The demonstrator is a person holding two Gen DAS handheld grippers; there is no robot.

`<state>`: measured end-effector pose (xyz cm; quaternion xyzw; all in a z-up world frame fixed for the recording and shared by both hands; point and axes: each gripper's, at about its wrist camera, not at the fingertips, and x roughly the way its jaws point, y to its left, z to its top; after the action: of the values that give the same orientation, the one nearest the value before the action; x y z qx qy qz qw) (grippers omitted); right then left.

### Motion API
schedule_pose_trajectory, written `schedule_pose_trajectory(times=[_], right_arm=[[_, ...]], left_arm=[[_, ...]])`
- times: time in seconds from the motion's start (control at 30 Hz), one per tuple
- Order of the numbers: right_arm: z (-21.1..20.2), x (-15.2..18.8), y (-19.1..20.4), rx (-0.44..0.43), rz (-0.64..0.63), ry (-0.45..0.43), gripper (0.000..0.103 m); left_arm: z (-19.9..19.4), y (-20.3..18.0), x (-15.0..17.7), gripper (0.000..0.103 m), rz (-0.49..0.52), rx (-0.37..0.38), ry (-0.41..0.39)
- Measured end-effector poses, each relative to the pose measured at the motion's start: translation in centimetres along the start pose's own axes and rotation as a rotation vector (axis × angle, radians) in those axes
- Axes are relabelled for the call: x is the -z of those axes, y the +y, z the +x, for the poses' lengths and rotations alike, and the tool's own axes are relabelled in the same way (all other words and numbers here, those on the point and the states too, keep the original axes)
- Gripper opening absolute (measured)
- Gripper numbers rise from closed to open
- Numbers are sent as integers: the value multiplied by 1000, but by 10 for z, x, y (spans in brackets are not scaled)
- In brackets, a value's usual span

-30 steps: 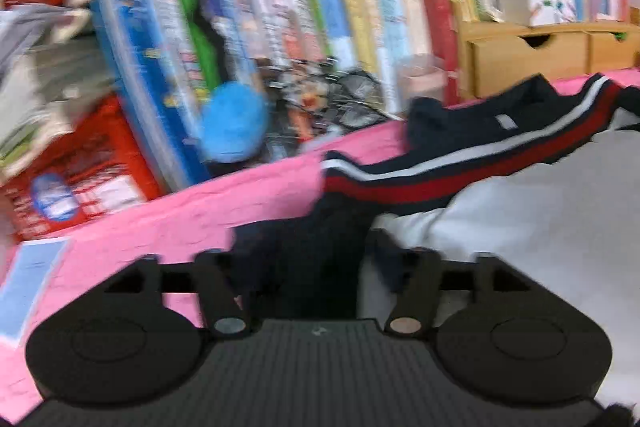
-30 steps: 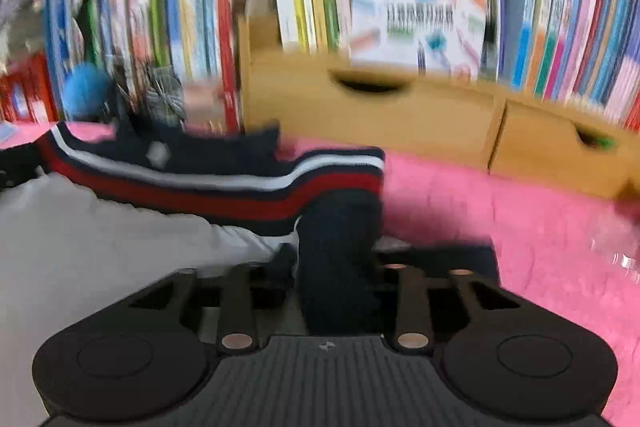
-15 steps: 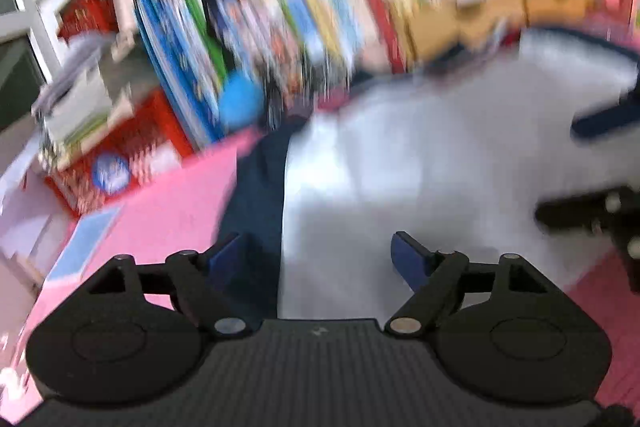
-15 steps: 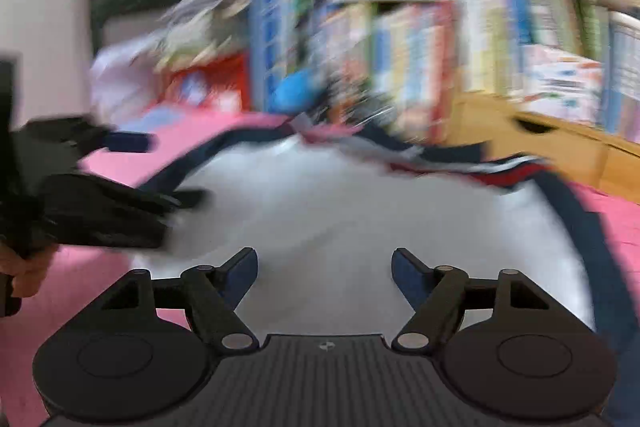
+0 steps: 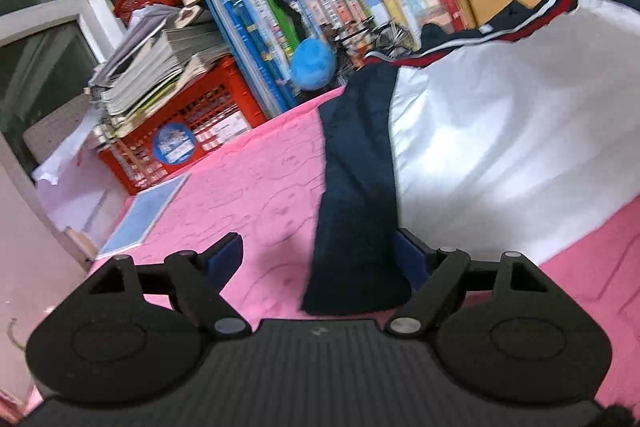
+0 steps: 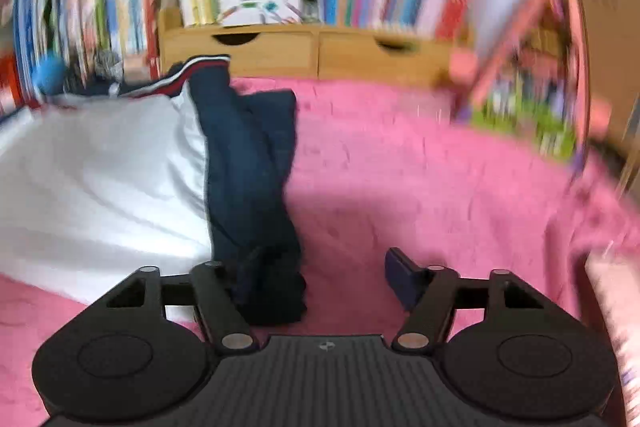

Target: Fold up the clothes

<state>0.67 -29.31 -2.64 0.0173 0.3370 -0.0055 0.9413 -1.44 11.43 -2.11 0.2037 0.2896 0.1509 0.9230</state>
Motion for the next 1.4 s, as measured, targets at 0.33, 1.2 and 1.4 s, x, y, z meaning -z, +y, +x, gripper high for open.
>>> schedule_pose_trajectory(times=[0.33, 1.2, 1.4], right_arm=[[-32, -22, 53, -191, -7, -64, 63], [67, -77, 127, -350, -82, -120, 42], [105, -86, 159, -282, -133, -35, 35]], left_arm=[[-21, 16, -43, 82, -177, 247, -88], [14, -37, -96, 79, -85, 317, -101], [71, -80, -137, 73, 125, 166, -67]])
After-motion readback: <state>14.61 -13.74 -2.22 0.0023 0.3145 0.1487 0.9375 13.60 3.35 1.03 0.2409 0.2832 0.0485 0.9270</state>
